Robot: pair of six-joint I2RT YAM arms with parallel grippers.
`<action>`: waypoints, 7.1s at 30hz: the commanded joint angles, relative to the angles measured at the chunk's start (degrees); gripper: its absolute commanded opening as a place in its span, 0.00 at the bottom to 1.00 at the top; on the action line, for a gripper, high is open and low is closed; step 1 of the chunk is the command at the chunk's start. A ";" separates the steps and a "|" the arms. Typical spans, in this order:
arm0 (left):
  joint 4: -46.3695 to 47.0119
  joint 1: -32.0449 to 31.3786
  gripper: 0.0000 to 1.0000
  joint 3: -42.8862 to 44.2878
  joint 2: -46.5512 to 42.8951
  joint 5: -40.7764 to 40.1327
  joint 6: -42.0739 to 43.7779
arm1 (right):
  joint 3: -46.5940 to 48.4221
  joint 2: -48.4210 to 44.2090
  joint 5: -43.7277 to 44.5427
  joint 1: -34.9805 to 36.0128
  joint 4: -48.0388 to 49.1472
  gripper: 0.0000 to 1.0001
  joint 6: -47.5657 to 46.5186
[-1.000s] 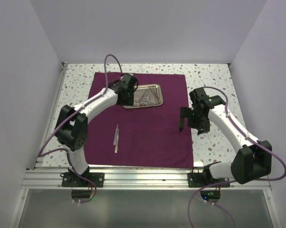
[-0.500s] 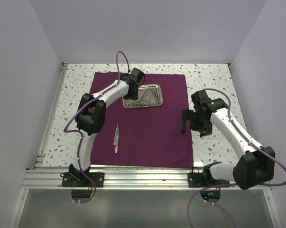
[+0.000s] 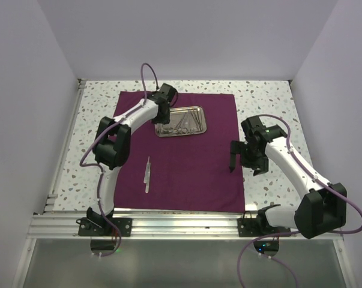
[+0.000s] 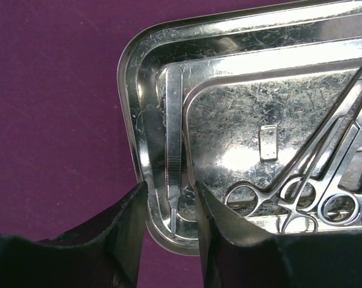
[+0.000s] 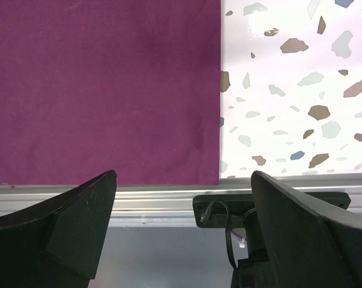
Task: Open and lay out the surgical kit
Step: Pick up the medical item from the container, then place the medical item in the surgical kit, then pick up the medical item from the container, then place the medical item in the surgical kit, then pick up the medical item from the container.
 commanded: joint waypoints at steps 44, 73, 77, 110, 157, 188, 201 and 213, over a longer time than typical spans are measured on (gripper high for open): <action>2.04 -0.57 0.00 -14.40 4.53 2.88 -1.38 | 2.39 3.50 1.16 -0.23 0.64 0.98 0.98; -4.65 -6.01 0.00 -43.12 -42.20 8.76 -8.58 | 28.83 23.34 -8.33 0.30 5.39 0.97 1.51; -0.78 -7.25 0.07 -47.45 -43.90 7.90 -9.72 | 39.02 28.80 -10.35 1.53 4.25 0.97 1.95; -2.18 -2.33 0.42 -1.83 -2.42 -1.43 1.35 | 24.54 18.44 -3.50 3.81 2.22 0.97 0.81; -3.68 -5.14 0.00 -28.16 -30.44 3.41 -2.42 | 43.93 36.88 -12.64 4.52 9.86 0.95 4.41; -6.14 -8.30 0.83 -50.61 -46.80 4.29 -9.64 | 70.42 63.27 8.35 7.68 11.72 0.61 6.35; -5.61 -8.30 0.80 -49.12 -44.25 4.03 -8.05 | 73.14 66.34 12.40 7.33 10.13 0.33 5.55; -5.26 -8.22 0.79 -48.50 -42.76 4.11 -7.97 | 74.11 68.54 11.70 6.28 10.04 0.27 5.47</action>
